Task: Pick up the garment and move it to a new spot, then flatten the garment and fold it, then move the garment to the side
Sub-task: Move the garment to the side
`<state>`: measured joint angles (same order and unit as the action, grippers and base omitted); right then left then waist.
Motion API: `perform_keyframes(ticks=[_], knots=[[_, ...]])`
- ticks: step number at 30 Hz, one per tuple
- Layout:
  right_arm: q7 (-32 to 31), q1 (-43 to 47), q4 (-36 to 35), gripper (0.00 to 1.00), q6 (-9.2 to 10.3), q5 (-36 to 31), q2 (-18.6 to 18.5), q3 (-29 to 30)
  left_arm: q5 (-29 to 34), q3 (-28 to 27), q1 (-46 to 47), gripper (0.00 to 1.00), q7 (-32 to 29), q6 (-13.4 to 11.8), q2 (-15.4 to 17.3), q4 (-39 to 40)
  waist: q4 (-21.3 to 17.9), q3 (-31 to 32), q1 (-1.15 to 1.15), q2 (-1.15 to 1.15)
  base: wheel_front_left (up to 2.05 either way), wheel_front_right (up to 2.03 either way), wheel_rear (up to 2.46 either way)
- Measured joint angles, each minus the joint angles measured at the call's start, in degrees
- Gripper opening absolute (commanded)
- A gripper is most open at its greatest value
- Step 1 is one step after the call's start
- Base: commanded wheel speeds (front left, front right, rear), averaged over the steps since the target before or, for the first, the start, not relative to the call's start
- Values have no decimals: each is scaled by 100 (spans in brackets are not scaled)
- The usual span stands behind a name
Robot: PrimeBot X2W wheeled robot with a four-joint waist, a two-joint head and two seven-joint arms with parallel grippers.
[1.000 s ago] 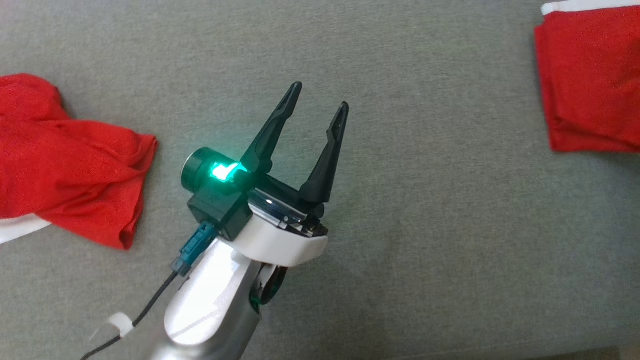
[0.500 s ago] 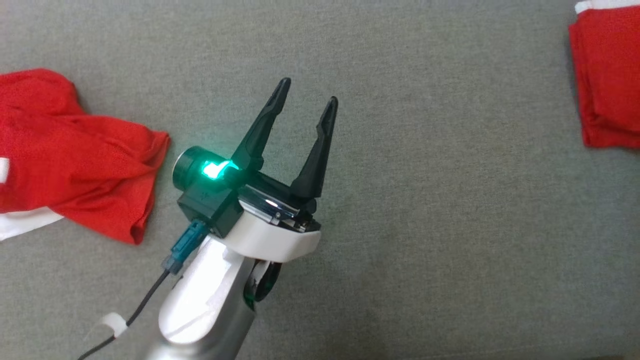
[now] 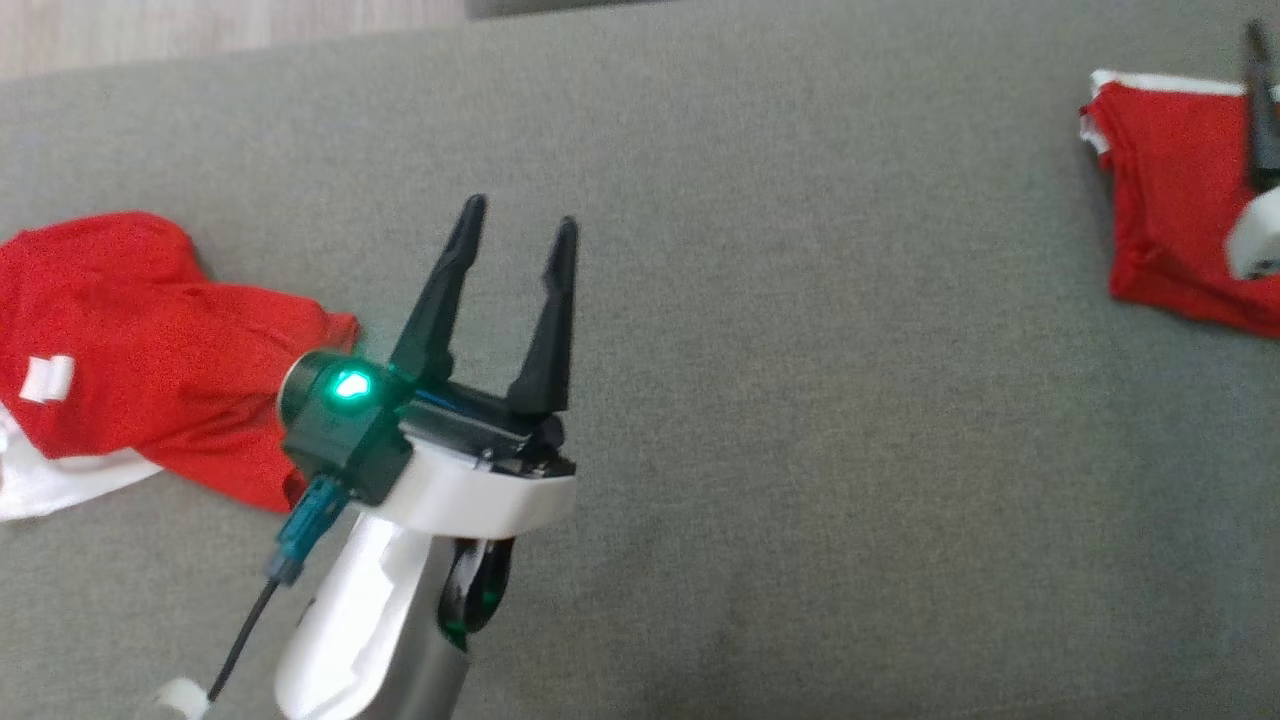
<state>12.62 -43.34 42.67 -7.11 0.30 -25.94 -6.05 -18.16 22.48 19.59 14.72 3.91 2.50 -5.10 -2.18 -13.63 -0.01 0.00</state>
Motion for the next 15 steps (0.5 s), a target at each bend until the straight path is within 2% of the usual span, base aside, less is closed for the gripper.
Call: perform_keyframes(ticks=[5, 10, 11, 12, 15], knots=[[-2, 475, -910, 100, 0, 379, 570, 255, 45, -293, -352, 100, 0, -37, 3, 34, 51, 331, -1, 0, 0, 0, 0], [-212, 1045, -1771, 100, 0, 677, 1348, 579, 76, -572, -676, 100, 0, -35, 4, 32, 129, 598, 0, 0, 0, 0, 0], [-222, 1179, -1914, 100, 0, 678, 1507, 613, 105, -612, -733, 100, 0, -31, 4, 30, 141, 641, 0, 0, 0, 0, 0], [-222, 1179, -1914, 100, 0, 678, 1507, 613, 105, -612, -733, 100, 0, -31, 4, 30, 141, 641, 0, 0, 0, 0, 0], [-263, 1653, -2199, 100, 0, 712, 1960, 655, 119, -684, -926, 100, 0, 20, 7, 5, 163, 748, -1, 0, 0, 0, 0]])
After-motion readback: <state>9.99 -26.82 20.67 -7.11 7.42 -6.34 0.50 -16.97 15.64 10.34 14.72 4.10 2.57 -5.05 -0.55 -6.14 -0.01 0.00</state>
